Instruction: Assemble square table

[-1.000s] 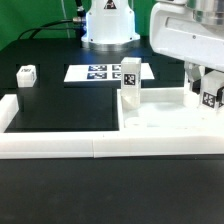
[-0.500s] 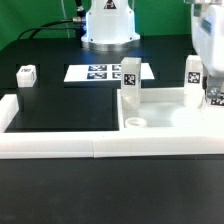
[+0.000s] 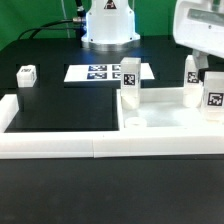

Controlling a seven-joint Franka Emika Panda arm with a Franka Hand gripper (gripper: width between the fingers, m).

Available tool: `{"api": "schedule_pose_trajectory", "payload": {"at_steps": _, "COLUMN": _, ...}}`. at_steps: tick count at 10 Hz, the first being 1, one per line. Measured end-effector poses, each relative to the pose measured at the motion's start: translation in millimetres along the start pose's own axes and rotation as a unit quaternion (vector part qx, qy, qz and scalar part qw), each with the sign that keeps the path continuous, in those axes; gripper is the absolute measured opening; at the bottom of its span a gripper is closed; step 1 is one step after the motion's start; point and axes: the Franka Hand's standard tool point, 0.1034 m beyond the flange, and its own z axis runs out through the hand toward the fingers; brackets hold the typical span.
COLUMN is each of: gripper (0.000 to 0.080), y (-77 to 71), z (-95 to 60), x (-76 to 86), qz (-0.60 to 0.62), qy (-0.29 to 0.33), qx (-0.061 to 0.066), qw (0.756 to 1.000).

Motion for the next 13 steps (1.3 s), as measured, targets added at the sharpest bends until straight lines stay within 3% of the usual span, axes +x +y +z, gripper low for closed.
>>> {"api": "schedule_pose_trajectory", "payload": {"at_steps": 1, "gripper": 0.0648, "y": -0.3, "z": -0.1, "x": -0.5, "qz": -0.071, "qy": 0.001, "qx": -0.001, "qw": 0.997}}
{"api": "schedule_pose_trajectory", "payload": {"at_steps": 2, "gripper": 0.0649, "y": -2.9, "z": -1.2, "x": 3.3, "qz": -0.204, "qy": 0.011, "qx": 0.006, "qw": 0.979}}
{"api": "schedule_pose_trajectory", "payload": {"at_steps": 3, "gripper": 0.0649, "y": -1.7, "z": 2.3, "x": 15.2, "qz": -0.316, "qy": 0.031, "qx": 0.023, "qw": 0.948}}
{"api": "schedule_pose_trajectory", "payload": {"at_steps": 4, "gripper": 0.0649, "y": -1.0, "z": 5.2, "x": 19.3, "qz": -0.328, "qy": 0.040, "qx": 0.032, "qw": 0.943}}
{"api": "schedule_pose_trajectory", "payload": {"at_steps": 5, "gripper": 0.0649, "y": -0.9, "z": 5.3, "x": 19.3, "qz": -0.361, "qy": 0.041, "qx": 0.030, "qw": 0.931}}
{"api": "schedule_pose_trajectory", "payload": {"at_steps": 6, "gripper": 0.0649, "y": -1.0, "z": 5.4, "x": 19.0, "qz": -0.357, "qy": 0.041, "qx": 0.030, "qw": 0.933}}
{"api": "schedule_pose_trajectory", "payload": {"at_steps": 8, "gripper": 0.0398, "y": -1.3, "z": 5.4, "x": 18.4, "qz": -0.328, "qy": 0.039, "qx": 0.032, "qw": 0.943}}
{"api": "schedule_pose_trajectory", "payload": {"at_steps": 9, "gripper": 0.0398, "y": -1.7, "z": 5.4, "x": 17.6, "qz": -0.294, "qy": 0.037, "qx": 0.035, "qw": 0.954}}
{"api": "schedule_pose_trajectory", "payload": {"at_steps": 10, "gripper": 0.0288, "y": -1.6, "z": 5.5, "x": 17.6, "qz": -0.265, "qy": 0.035, "qx": 0.037, "qw": 0.963}}
{"api": "schedule_pose_trajectory", "payload": {"at_steps": 13, "gripper": 0.0289, "y": 0.7, "z": 7.0, "x": 21.0, "qz": -0.102, "qy": 0.022, "qx": 0.043, "qw": 0.994}}
